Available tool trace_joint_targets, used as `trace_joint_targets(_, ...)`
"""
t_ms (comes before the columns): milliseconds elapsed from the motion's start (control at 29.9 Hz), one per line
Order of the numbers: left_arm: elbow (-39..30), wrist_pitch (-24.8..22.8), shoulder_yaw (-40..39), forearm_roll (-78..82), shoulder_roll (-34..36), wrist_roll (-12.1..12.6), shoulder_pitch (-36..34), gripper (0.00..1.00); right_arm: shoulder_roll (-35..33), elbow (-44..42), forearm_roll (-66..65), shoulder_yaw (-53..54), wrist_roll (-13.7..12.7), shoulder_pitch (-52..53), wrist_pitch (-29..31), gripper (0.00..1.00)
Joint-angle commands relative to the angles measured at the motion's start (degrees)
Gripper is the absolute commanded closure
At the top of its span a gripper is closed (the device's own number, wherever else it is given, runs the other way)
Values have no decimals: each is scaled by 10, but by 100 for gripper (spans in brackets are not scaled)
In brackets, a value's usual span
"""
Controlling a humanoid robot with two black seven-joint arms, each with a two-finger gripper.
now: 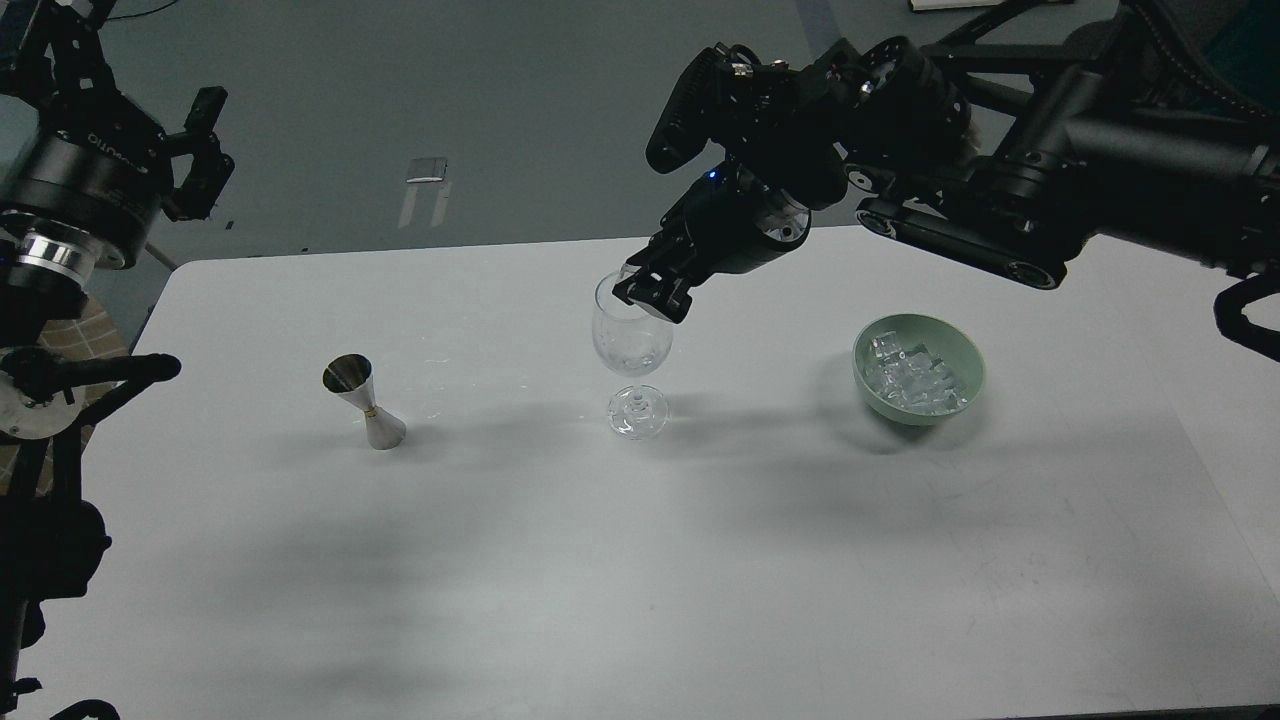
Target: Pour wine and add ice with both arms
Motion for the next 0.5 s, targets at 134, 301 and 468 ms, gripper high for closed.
trace_joint_targets(134, 0, 0, 0, -1, 1, 0, 0, 2, 0, 0, 1, 0, 0, 0, 0, 55)
trace_joint_targets(301, 0, 0, 0, -1, 1, 0, -1, 2, 0, -4, 13, 4, 0, 0, 0, 53)
trace_joint_targets(468, 1, 0, 0, -1, 4, 1, -3, 2, -12, -30, 54, 57, 0, 5, 0, 12)
